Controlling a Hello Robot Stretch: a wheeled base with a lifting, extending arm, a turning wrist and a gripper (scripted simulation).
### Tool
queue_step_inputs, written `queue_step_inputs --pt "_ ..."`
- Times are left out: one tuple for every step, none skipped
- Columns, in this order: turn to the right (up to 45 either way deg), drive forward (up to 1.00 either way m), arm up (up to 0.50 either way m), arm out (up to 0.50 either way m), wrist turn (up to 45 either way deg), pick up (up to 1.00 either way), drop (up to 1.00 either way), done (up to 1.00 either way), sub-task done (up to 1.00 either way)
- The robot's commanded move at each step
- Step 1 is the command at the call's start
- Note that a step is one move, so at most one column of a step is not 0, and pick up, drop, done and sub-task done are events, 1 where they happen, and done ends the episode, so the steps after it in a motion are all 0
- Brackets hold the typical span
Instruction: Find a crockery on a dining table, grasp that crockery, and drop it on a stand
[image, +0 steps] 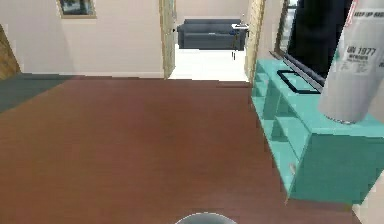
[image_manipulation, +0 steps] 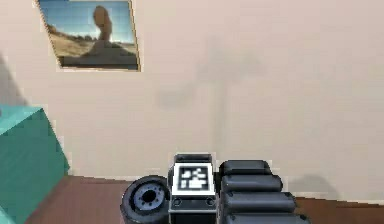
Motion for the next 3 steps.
queue_step_inputs --pt "0.0 1.0 0.0 0.0 0.0 0.0 0.0 0.0 0.0" --pt "0.0 1.0 0.0 0.0 0.0 0.0 0.0 0.0 0.0" --pt "-3.0 0.0 0.0 0.0 0.0 0.0 0.0 0.0 0.0"
